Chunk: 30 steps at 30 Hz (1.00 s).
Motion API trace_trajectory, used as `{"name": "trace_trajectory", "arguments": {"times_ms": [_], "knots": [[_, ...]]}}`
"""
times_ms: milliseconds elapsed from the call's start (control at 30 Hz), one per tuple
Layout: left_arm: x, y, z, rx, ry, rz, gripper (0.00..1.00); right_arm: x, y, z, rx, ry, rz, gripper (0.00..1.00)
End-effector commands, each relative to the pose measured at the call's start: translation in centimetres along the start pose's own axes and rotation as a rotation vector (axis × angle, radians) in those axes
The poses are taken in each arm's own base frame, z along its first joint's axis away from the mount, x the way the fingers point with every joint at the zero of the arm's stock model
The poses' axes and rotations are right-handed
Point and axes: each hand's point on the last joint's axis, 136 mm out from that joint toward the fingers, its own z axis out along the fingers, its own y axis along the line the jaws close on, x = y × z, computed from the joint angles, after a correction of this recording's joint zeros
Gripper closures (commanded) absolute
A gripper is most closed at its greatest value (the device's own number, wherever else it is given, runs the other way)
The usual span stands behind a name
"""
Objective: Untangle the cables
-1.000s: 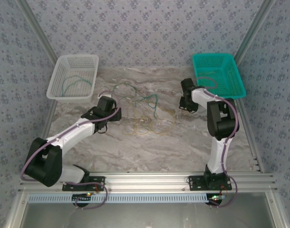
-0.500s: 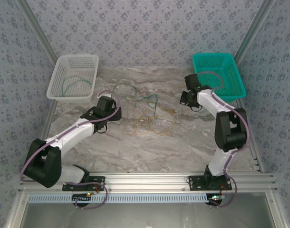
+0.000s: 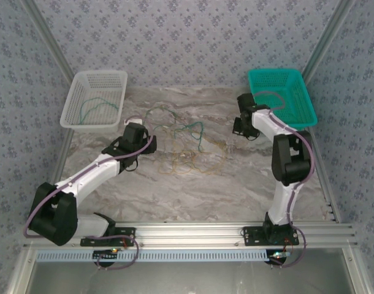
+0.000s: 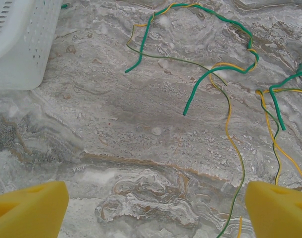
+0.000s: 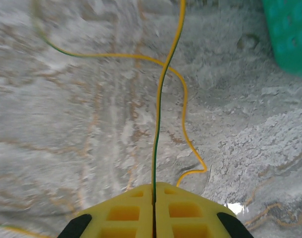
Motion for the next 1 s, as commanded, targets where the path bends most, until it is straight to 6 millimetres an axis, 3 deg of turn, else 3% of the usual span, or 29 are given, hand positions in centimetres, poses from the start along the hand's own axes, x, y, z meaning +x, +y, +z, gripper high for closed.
{"name": "trace_trajectory", "arguments": {"times_ms": [0, 133, 367, 533, 667, 733, 967], "knots": [[0.2, 0.0, -0.2, -0.006, -0.005, 0.012, 0.08, 0.5, -1.2, 1.0, 0.08, 0.051, -0.029, 0.85], [0.3, 0.1, -0.1, -0.008, -0.003, 0.011, 0.08, 0.9, -1.7, 2.4, 0.126, 0.088, -0.025, 0.6], [0.4, -0.2, 0.3, -0.006, 0.008, 0.023, 0.07, 1.7, -2.2, 4.5, 0.178, 0.141, -0.016, 0.53], [0.5, -0.4, 0.6, -0.001, 0.021, 0.026, 0.07, 2.3, -1.8, 6.0, 0.154, 0.172, -0.01, 0.64], [0.5, -0.5, 0.7, 0.002, 0.022, 0.026, 0.07, 2.4, -1.5, 6.0, 0.158, 0.168, -0.025, 0.91], [0.6, -0.5, 0.7, 0.003, 0.024, 0.026, 0.07, 2.3, -1.3, 5.9, 0.137, 0.164, -0.021, 1.0], [0.4, -0.3, 0.4, -0.001, 0.018, 0.028, 0.07, 0.8, 0.2, 2.9, -0.005, 0.059, -0.008, 1.0]]}}
